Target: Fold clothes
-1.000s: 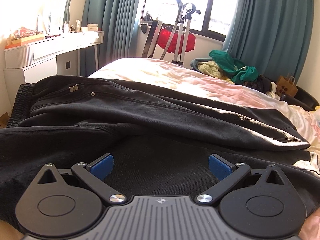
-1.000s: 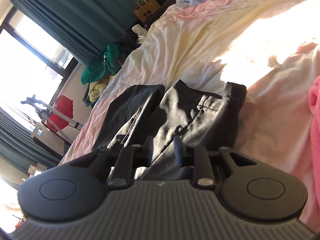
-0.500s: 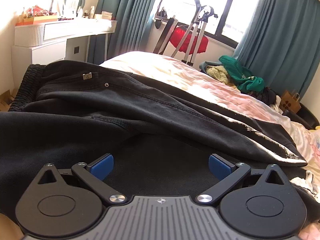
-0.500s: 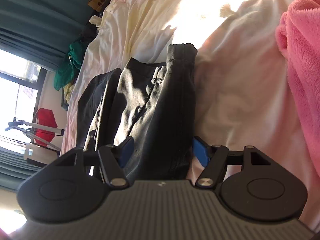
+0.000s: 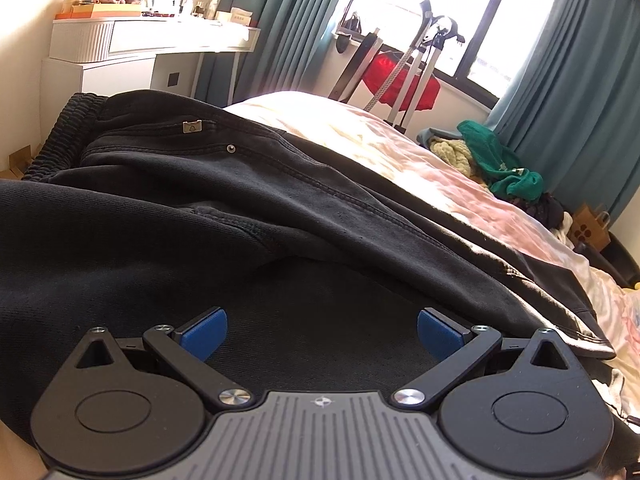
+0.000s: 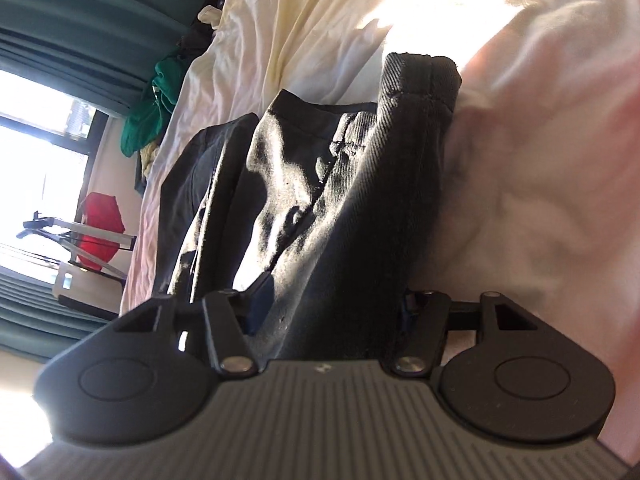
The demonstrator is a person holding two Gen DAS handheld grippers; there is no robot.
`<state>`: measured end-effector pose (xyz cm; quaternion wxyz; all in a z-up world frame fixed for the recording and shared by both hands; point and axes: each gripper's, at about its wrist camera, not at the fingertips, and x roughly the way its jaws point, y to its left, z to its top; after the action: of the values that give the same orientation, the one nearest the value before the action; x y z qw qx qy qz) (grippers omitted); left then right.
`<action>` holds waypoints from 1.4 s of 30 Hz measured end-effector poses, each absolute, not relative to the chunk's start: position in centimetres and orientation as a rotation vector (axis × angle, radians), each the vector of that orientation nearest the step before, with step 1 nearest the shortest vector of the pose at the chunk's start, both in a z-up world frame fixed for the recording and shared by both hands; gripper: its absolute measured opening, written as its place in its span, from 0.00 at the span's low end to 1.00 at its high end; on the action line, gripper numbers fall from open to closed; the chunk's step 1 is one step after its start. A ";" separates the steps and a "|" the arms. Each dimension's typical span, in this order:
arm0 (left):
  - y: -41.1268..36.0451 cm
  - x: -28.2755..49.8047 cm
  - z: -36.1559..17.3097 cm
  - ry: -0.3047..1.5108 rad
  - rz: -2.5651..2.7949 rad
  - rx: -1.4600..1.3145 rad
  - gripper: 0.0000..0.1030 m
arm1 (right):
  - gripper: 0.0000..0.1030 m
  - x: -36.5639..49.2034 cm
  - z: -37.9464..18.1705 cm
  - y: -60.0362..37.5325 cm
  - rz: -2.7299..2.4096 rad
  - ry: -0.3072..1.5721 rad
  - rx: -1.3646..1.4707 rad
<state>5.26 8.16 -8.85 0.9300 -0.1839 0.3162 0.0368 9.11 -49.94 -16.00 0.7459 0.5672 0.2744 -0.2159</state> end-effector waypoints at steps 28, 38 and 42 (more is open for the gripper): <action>18.5 0.2 -5.0 0.705 0.144 -0.665 0.99 | 0.08 10.2 -12.7 -49.1 -0.467 0.547 0.980; 26.0 -2.4 -3.4 0.676 0.330 -0.744 0.99 | 0.08 10.3 -13.1 -49.2 -0.477 0.564 0.996; 27.2 -3.8 -3.0 0.685 0.353 -0.793 0.97 | 0.08 10.2 -13.1 -49.1 -0.482 0.565 0.999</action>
<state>-3.82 27.17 -3.04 0.8511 -0.3765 0.3252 0.1678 10.21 -49.12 -13.08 0.8124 0.4681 0.2646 -0.2257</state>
